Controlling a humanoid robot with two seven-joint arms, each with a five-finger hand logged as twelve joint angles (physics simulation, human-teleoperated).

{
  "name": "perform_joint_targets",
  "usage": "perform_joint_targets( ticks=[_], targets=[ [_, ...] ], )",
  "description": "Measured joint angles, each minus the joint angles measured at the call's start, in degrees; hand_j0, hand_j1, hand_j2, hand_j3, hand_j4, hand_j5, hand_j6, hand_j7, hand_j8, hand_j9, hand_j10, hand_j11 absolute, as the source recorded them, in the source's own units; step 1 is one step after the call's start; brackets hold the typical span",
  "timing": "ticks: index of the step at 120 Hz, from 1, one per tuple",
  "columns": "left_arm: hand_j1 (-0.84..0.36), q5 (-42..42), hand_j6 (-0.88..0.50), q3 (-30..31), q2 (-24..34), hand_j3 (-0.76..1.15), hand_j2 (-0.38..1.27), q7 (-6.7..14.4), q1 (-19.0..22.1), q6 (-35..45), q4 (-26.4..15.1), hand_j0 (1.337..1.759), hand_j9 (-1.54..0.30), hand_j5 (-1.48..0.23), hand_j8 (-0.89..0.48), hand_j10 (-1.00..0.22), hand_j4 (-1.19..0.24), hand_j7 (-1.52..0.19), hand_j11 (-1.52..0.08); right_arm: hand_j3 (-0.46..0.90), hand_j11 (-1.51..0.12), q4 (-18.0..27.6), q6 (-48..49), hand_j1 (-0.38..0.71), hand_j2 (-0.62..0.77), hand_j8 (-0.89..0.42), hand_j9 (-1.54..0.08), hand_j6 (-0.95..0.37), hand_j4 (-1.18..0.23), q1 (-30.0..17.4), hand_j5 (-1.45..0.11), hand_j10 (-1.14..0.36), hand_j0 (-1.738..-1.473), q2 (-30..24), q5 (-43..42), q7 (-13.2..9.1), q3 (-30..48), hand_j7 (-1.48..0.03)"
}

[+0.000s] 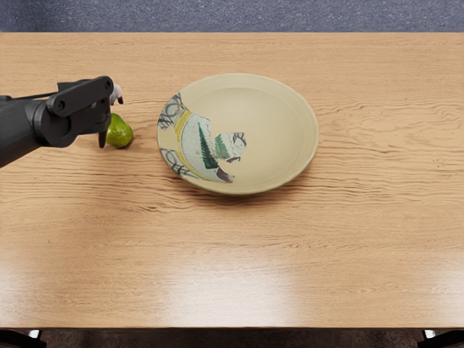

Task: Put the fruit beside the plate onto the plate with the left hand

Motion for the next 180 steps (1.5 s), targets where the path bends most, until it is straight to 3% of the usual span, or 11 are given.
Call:
perform_joint_targets(
  ticks=[55,180],
  targets=[
    [0.05,-0.28,-0.26,4.15,-1.93,0.0,0.05,-0.02,0.47,4.65,0.03,1.658,-0.33,-0.33,-0.26,-0.26,-0.26,-0.33,-0.33,0.0,-0.04,0.0,0.0,-0.31,-0.01,-0.03,-0.04,-0.03,-0.03,-0.01,-0.04,-0.03,-1.658,0.0,0.0,0.01,0.0,-0.04],
    [-0.14,-0.32,-0.43,4.7,-3.08,0.0,0.09,0.0,2.22,4.55,0.07,1.658,-0.53,-0.51,-0.44,-0.42,-0.43,-0.51,-0.53,0.0,-0.04,0.0,0.0,-0.31,-0.01,-0.03,-0.04,-0.03,-0.03,-0.01,-0.04,-0.03,-1.658,0.0,-0.02,0.01,-0.08,-0.04]
  ],
)
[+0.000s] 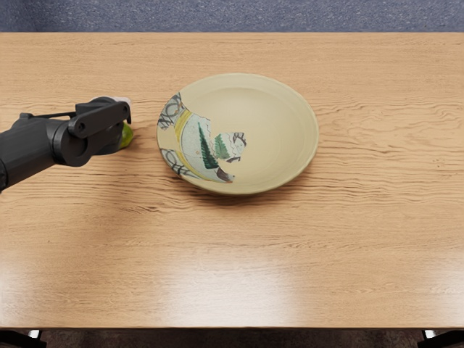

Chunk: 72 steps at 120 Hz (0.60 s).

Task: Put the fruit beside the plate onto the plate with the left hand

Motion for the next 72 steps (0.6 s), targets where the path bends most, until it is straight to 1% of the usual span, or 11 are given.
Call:
perform_joint_targets(
  ticks=[28,35,53,60,65,72],
  targets=[
    [-0.19,-0.08,-0.47,-0.02,0.0,0.0,0.1,0.05,0.38,-0.21,-0.02,1.658,-0.59,-0.58,-0.51,-0.46,-0.47,-0.58,-0.59,0.0,-0.04,-0.04,0.0,-0.31,-0.01,-0.03,-0.04,-0.03,-0.03,0.0,-0.04,-0.03,-1.658,0.0,0.0,0.0,0.03,-0.04],
    [-0.2,-0.18,-0.47,-0.03,0.07,0.0,0.12,0.05,0.29,-0.24,-0.03,1.658,-0.6,-0.59,-0.51,-0.47,-0.48,-0.59,-0.6,0.0,-0.04,-0.05,0.0,-0.31,-0.01,-0.03,-0.04,-0.03,-0.03,0.0,-0.04,-0.03,-1.658,0.0,0.0,0.0,0.02,-0.04],
    [-0.22,-0.2,-0.46,-0.1,0.04,0.0,0.14,0.05,0.0,-1.42,-0.1,1.657,-0.65,-0.64,-0.54,-0.5,-0.51,-0.64,-0.65,0.0,-0.04,-0.02,0.0,-0.31,-0.01,-0.03,-0.04,-0.03,-0.03,0.0,-0.04,-0.03,-1.658,0.0,0.0,0.0,0.02,-0.04],
    [-0.21,-0.17,-0.44,-0.13,0.04,0.0,0.14,0.06,-0.04,-1.67,-0.15,1.657,-0.68,-0.66,-0.54,-0.52,-0.5,-0.66,-0.67,0.0,-0.04,-0.02,0.0,-0.31,-0.01,-0.03,-0.04,-0.03,-0.03,0.0,-0.04,-0.03,-1.658,0.0,0.0,0.0,0.04,-0.04],
    [-0.22,-0.11,-0.43,-0.16,0.01,0.0,0.14,0.06,-0.08,-2.13,-0.14,1.656,-0.7,-0.69,-0.53,-0.54,-0.49,-0.69,-0.7,0.0,-0.04,-0.01,0.0,-0.31,-0.01,-0.03,-0.04,-0.03,-0.03,0.0,-0.04,-0.03,-1.658,0.0,0.0,0.0,0.03,-0.04],
    [-0.23,-0.06,-0.39,-0.22,0.03,0.0,0.09,0.07,-0.09,-2.75,-0.1,1.655,-0.74,-0.71,-0.49,-0.56,-0.47,-0.72,-0.73,0.0,-0.04,-0.02,0.0,-0.31,-0.01,-0.03,-0.04,-0.03,-0.03,0.0,-0.04,-0.03,-1.658,0.0,0.0,0.0,0.02,-0.04]
  ],
)
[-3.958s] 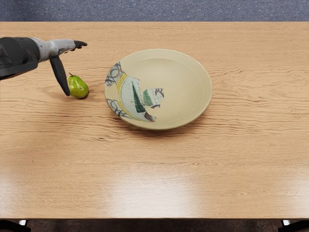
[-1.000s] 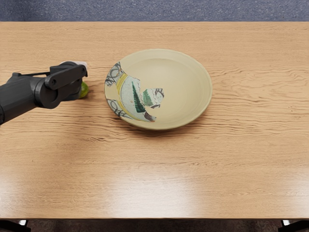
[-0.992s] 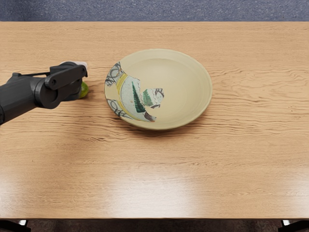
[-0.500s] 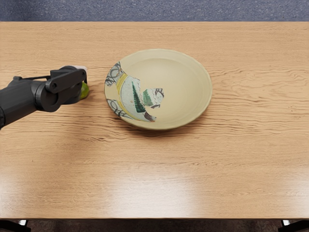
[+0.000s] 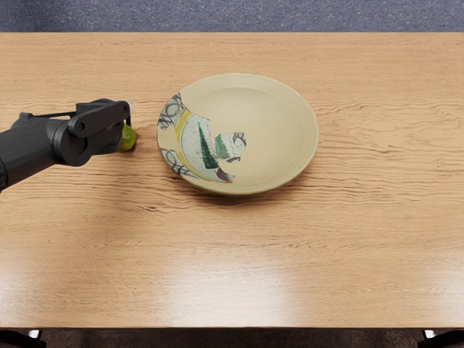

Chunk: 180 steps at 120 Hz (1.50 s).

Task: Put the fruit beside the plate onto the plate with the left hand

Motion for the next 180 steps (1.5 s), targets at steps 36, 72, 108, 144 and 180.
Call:
perform_joint_targets(
  ticks=[36,72,108,144,180],
  targets=[
    [-0.26,-0.85,-0.28,0.03,0.05,0.0,0.06,0.05,-0.18,-1.42,0.09,1.65,-0.87,-0.84,-0.41,-0.64,-0.36,-0.85,-0.87,0.0,-0.04,0.01,0.0,-0.31,-0.01,-0.03,-0.04,-0.03,-0.03,0.0,-0.04,-0.03,-1.658,0.0,0.0,0.0,-0.02,-0.04],
    [-0.32,-1.25,-0.22,-0.17,0.14,0.0,0.18,0.02,-0.49,-3.26,-0.1,1.646,-1.01,-1.01,-0.42,-0.71,-0.3,-0.99,-1.02,0.0,-0.04,0.0,0.0,-0.31,-0.01,-0.03,-0.04,-0.03,-0.03,0.0,-0.04,-0.03,-1.658,0.0,0.0,0.0,-0.03,-0.04],
    [-0.3,-2.78,-0.28,-0.5,0.64,0.0,0.25,0.15,-1.05,-3.86,-1.23,1.643,-1.07,-1.03,-0.51,-0.73,-0.37,-1.05,-1.08,0.0,-0.04,-0.02,0.0,-0.31,-0.01,-0.03,-0.04,-0.03,-0.03,0.0,-0.04,-0.03,-1.658,0.0,0.0,-0.06,-0.02,-0.04],
    [-0.19,-8.14,-0.32,-1.37,5.92,0.0,0.14,0.15,-3.19,-8.23,-4.84,1.642,-1.13,-1.14,-0.6,-0.77,-0.42,-1.13,-1.14,0.0,-0.04,0.02,0.0,-0.31,-0.01,-0.03,-0.04,-0.03,-0.03,0.0,-0.04,-0.03,-1.658,0.0,0.0,-0.17,-0.02,-0.04],
    [-0.17,-12.3,-0.29,-4.56,9.34,0.0,0.12,0.24,-6.38,-14.6,-7.62,1.642,-1.17,-1.23,-0.61,-0.8,-0.37,-1.23,-1.18,0.0,-0.04,0.09,0.0,-0.31,-0.01,-0.03,-0.04,-0.03,-0.03,0.0,-0.04,-0.03,-1.658,0.0,0.0,-0.17,-0.04,-0.04]
  ],
)
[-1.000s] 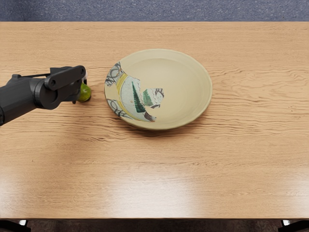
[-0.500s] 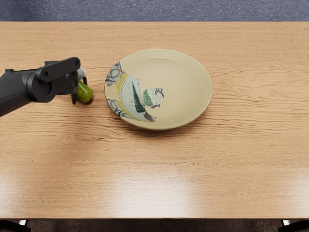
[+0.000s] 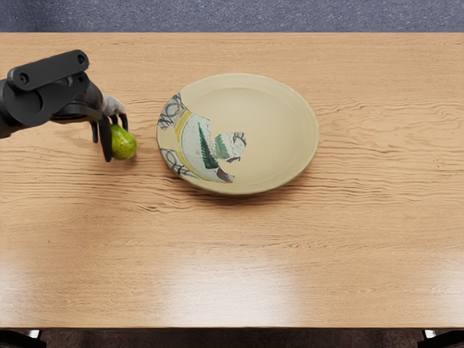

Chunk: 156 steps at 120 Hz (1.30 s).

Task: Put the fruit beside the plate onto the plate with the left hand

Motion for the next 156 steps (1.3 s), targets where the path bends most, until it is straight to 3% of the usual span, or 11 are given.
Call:
perform_joint_targets(
  ticks=[49,88,144,156],
  targets=[
    [-0.21,-7.79,-0.31,-1.86,1.27,0.0,0.27,0.29,-6.13,-7.7,-0.27,1.647,-1.18,-1.22,-0.61,-0.84,-0.38,-1.2,-1.19,0.0,-0.04,0.01,0.0,-0.31,-0.01,-0.03,-0.04,-0.03,-0.03,0.0,-0.04,-0.03,-1.658,0.0,0.0,0.15,-0.07,-0.04],
    [-0.23,-14.41,-0.39,-2.29,1.15,0.0,0.38,1.05,-10.97,-10.3,-0.18,1.651,-1.17,-1.18,-0.72,-0.85,-0.44,-1.17,-1.18,0.0,-0.04,0.01,0.0,-0.31,-0.01,-0.03,-0.04,-0.03,-0.03,0.0,-0.04,-0.03,-1.658,0.0,0.0,0.17,-0.07,-0.04],
    [-0.22,-18.58,-0.4,-4.21,-1.3,0.0,0.38,2.09,-13.87,-10.44,0.48,1.651,-1.17,-1.16,-0.81,-0.85,-0.46,-1.16,-1.18,0.0,-0.04,-0.06,0.0,-0.31,-0.01,-0.03,-0.04,-0.03,-0.03,0.0,-0.04,-0.03,-1.658,0.0,0.0,0.17,-0.13,-0.04],
    [-0.25,-19.22,-0.41,-4.5,-3.05,0.0,0.46,2.1,-14.6,-10.46,1.0,1.652,-1.17,-1.16,-0.83,-0.86,-0.47,-1.16,-1.17,0.0,-0.04,-0.07,0.0,-0.31,-0.01,-0.03,-0.04,-0.03,-0.03,0.0,-0.04,-0.03,-1.658,0.0,0.0,0.17,-0.15,-0.04]
  ],
)
